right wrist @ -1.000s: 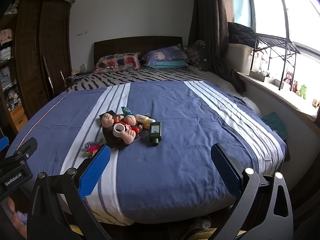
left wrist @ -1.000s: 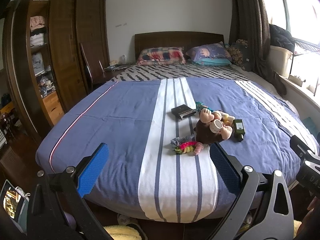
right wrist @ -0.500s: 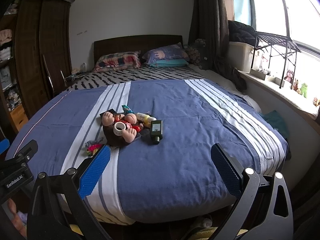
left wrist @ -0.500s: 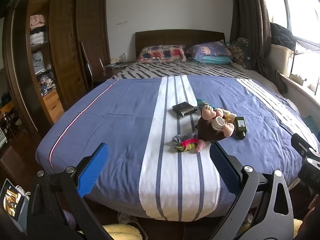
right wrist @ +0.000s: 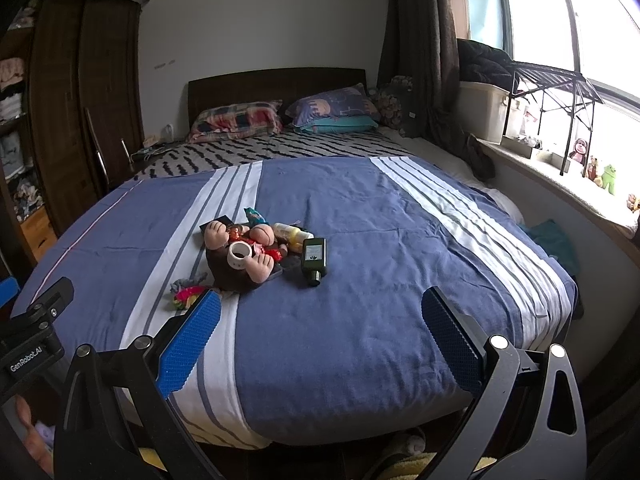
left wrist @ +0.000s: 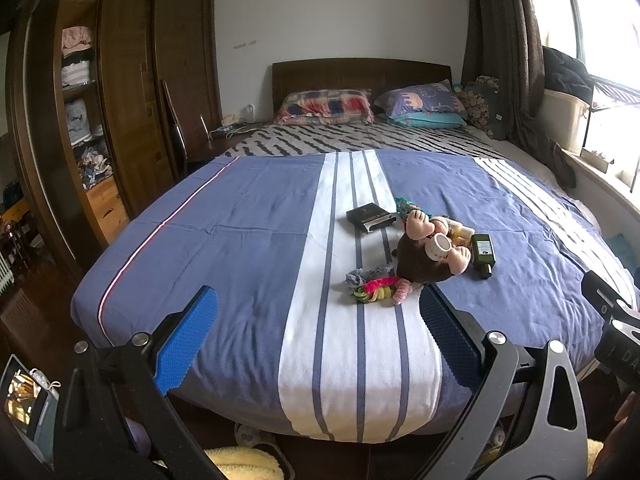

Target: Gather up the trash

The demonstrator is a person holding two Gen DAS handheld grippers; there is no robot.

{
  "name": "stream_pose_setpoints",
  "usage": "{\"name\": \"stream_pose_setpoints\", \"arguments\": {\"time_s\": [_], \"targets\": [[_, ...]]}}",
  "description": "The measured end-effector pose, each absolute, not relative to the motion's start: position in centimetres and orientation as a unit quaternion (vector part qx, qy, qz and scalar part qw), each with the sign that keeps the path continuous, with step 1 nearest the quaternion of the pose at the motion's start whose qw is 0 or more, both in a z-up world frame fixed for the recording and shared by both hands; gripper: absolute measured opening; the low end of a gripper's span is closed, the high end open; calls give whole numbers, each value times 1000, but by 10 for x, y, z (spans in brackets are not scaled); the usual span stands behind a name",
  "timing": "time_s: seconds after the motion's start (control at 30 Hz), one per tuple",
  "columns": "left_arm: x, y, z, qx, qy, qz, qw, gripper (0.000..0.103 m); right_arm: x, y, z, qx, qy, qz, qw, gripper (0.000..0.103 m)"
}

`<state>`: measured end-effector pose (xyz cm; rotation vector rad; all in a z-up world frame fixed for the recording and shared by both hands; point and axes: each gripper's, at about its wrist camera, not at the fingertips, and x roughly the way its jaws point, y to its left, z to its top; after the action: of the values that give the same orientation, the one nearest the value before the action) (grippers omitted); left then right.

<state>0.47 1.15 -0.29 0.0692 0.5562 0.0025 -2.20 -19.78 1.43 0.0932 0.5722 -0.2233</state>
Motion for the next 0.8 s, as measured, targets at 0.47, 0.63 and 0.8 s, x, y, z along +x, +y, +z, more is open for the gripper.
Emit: {"name": "stream_pose_setpoints", "arguments": {"time_s": [0.47, 0.63, 0.8], "targets": [[16, 16, -5, 40, 273, 9, 961, 95, -18, -202, 12, 49, 270, -113, 955, 100], [27, 23, -13, 32, 270, -2, 962, 95, -7, -208, 0, 66, 275, -102, 954, 100], [49, 30, -34, 38, 282, 0, 959, 95, 6, -209, -19, 58, 273, -119, 953, 100]]}}
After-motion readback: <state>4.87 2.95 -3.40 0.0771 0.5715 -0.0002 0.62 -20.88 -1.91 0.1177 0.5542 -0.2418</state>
